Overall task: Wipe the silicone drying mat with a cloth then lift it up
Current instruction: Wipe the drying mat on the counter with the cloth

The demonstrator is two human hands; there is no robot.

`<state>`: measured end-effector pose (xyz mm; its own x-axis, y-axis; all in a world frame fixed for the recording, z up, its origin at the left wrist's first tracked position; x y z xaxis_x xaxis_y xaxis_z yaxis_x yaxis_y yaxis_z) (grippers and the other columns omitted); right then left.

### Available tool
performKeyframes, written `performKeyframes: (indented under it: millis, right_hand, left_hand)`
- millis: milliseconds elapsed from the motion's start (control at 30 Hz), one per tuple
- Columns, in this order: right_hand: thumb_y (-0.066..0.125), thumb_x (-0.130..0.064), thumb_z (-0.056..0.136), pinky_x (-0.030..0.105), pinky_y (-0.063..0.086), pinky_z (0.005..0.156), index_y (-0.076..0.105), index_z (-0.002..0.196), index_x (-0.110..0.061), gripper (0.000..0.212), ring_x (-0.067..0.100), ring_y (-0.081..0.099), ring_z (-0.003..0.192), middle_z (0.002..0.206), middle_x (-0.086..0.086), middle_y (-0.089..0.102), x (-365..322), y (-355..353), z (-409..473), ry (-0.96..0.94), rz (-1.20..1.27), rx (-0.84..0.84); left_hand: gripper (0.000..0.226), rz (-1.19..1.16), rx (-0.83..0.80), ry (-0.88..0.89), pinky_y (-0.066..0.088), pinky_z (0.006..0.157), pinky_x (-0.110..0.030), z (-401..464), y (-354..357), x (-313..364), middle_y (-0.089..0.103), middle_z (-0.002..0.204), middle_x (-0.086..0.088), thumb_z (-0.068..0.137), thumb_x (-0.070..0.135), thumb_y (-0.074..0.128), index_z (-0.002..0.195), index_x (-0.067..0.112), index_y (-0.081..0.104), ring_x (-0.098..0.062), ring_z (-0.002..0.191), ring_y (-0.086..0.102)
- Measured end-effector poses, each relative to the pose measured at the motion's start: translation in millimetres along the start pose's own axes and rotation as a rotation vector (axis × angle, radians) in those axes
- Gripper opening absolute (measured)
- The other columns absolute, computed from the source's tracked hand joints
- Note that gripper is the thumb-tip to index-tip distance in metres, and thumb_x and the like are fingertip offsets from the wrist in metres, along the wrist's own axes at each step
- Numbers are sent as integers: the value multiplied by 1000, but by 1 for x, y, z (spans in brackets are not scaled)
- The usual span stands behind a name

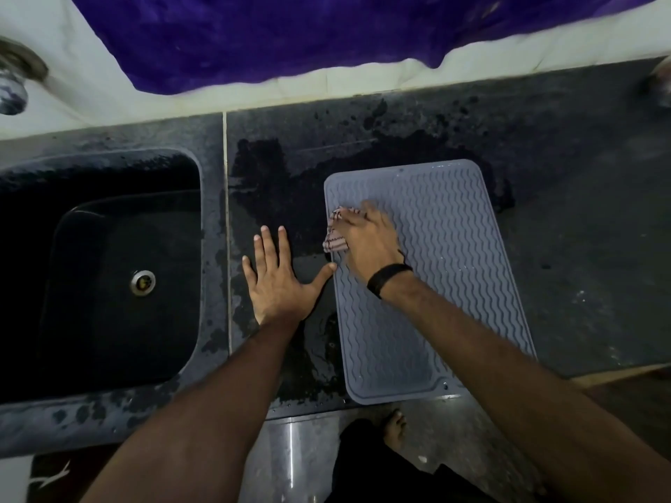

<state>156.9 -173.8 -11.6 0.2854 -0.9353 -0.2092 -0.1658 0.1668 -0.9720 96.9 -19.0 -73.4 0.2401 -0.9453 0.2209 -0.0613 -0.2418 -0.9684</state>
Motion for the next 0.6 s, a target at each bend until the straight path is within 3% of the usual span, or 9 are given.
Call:
performKeyframes:
  millis: [167,367,600]
  right_hand:
    - [59,-7,83,47,24,105,50,137,-26,57,30,16,146,152,1,38,7,-34,52,79,-53,80]
    - [42,-3,93,58,25,111,42,142,-22,53,39,24,140,156,8,24,-3,-1,69,72,-140,-84]
    - [57,-19,87,62,22,108,42,142,-26,57,34,23,141,155,4,25,-8,20,4,-3,-105,-112]
  left_hand:
    - [122,-8,-23,-9,-3,127,-52,2,2,-1,-11,172,-3,73,104,11,165,25,-5,-20,159,-11]
    - [122,8,-21,-15,-3,128,-52,2,3,-1,-12,172,-3,73,103,11,165,25,-7,-20,159,-12]
    - [119,-7,16,2,1,128,-53,1,2,-1,-6,173,-4,77,100,18,166,24,-1,-21,159,-6]
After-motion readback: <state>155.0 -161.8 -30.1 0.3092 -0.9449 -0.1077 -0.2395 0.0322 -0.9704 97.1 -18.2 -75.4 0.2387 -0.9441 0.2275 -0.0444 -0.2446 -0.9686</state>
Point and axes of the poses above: each hand's wrist, its own z-axis towards the middle knuckle, its own y-axis out of the palm, x = y × z, the point moved 10 cm from there along z, towards the middle knuckle
